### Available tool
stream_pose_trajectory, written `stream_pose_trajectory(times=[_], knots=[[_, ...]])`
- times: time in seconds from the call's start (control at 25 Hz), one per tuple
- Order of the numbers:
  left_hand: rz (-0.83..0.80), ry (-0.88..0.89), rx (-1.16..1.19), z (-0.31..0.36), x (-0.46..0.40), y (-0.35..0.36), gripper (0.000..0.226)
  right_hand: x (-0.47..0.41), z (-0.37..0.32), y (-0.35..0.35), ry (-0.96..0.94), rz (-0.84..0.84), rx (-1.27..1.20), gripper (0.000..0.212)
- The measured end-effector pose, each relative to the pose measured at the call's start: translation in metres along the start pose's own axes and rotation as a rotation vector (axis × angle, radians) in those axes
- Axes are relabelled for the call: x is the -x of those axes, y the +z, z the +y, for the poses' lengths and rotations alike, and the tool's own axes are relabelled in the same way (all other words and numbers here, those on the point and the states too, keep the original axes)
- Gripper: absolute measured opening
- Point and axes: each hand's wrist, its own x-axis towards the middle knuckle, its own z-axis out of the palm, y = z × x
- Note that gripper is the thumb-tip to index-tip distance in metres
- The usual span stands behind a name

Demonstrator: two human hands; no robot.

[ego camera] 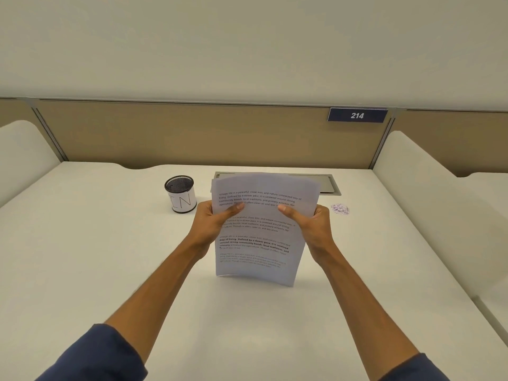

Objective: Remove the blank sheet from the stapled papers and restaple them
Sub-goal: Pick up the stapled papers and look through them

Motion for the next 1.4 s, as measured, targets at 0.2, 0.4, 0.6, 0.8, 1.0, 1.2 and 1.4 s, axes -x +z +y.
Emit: stream_pose_trajectory(times=[0.2, 0.4, 0.6, 0.8, 1.0, 1.2, 1.4], knots=[[-0.005, -0.007, 0.028, -0.005, 0.004, 0.000, 0.016, 0.005, 0.002, 0.004, -0.010, -0.021, 0.018, 0.010], [0.007, -0.004, 0.025, -0.006, 0.006, 0.000, 0.016, 0.008, 0.004, 0.004, -0.018, -0.030, 0.013, 0.010], [0.023, -0.017, 0.037, -0.011, 0.007, 0.001, 0.015, 0.010, 0.010, 0.004, -0.007, -0.042, 0.018, 0.010], [0.040, -0.072, 0.092, -0.013, 0.003, 0.000, 0.017, 0.014, 0.024, 0.006, 0.012, -0.058, 0.077, 0.014], [-0.054, -0.182, 0.129, -0.004, -0.005, -0.008, 0.031, 0.008, 0.022, 0.000, 0.031, -0.061, 0.116, 0.022], [-0.062, -0.194, 0.211, 0.007, -0.017, -0.014, 0.044, -0.002, 0.017, -0.007, 0.130, -0.097, 0.079, 0.020], [-0.011, -0.179, 0.250, 0.004, -0.021, -0.009, 0.045, -0.002, 0.018, -0.006, 0.175, -0.084, 0.039, 0.026]])
